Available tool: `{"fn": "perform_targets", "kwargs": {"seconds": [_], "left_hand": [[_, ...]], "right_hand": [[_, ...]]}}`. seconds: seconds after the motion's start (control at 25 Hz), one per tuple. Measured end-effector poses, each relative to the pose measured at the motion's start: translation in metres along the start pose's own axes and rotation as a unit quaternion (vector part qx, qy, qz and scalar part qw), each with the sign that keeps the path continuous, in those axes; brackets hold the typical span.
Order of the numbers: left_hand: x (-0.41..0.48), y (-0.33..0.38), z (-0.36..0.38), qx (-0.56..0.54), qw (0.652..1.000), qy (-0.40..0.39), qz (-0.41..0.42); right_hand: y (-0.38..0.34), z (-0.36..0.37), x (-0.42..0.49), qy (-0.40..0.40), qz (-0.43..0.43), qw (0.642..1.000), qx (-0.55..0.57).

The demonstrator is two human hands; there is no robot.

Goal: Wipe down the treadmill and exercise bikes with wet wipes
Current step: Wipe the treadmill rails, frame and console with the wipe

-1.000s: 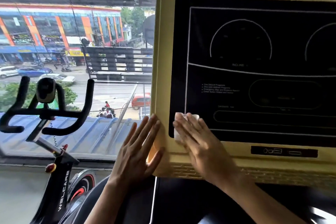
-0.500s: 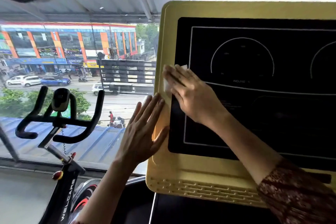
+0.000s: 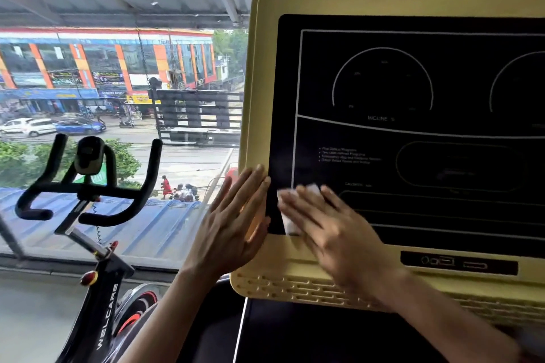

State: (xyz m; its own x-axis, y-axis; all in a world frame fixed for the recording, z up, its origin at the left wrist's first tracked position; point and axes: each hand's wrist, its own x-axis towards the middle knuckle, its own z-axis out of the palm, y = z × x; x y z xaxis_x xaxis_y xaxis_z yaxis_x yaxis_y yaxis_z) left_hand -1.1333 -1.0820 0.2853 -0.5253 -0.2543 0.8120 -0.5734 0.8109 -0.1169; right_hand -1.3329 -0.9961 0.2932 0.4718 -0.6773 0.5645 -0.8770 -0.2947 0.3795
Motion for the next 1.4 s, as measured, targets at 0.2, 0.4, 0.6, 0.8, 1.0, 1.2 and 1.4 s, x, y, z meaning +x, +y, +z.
{"fn": "perform_targets", "kwargs": {"seconds": [0.2, 0.4, 0.6, 0.8, 1.0, 1.2, 1.4], "left_hand": [[0.026, 0.008, 0.005, -0.003, 1.0, -0.005, -0.017], [0.033, 0.015, 0.007, -0.015, 1.0, 0.009, -0.024], [0.043, 0.032, 0.015, -0.019, 0.999, 0.014, -0.035], [0.046, 0.037, 0.021, -0.013, 1.0, 0.007, -0.023], [0.066, 0.038, 0.021, -0.01, 0.999, 0.024, -0.02], [0.084, 0.029, 0.02, 0.0, 1.0, 0.021, -0.016], [0.091, 0.031, 0.019, 0.009, 1.0, 0.02, -0.002]], "right_hand": [[0.074, -0.029, 0.065, 0.125, 0.209, 0.97, 0.013], [0.05, -0.015, 0.008, 0.084, 0.142, 0.986, 0.015], [0.05, -0.023, -0.048, 0.07, 0.225, 0.971, 0.034], [0.072, -0.027, -0.088, 0.037, 0.226, 0.973, 0.014], [0.062, -0.021, 0.009, 0.117, 0.237, 0.962, 0.069], [0.1, -0.031, 0.069, 0.116, 0.122, 0.986, 0.006], [0.093, -0.035, 0.042, 0.145, 0.266, 0.951, 0.068]]}}
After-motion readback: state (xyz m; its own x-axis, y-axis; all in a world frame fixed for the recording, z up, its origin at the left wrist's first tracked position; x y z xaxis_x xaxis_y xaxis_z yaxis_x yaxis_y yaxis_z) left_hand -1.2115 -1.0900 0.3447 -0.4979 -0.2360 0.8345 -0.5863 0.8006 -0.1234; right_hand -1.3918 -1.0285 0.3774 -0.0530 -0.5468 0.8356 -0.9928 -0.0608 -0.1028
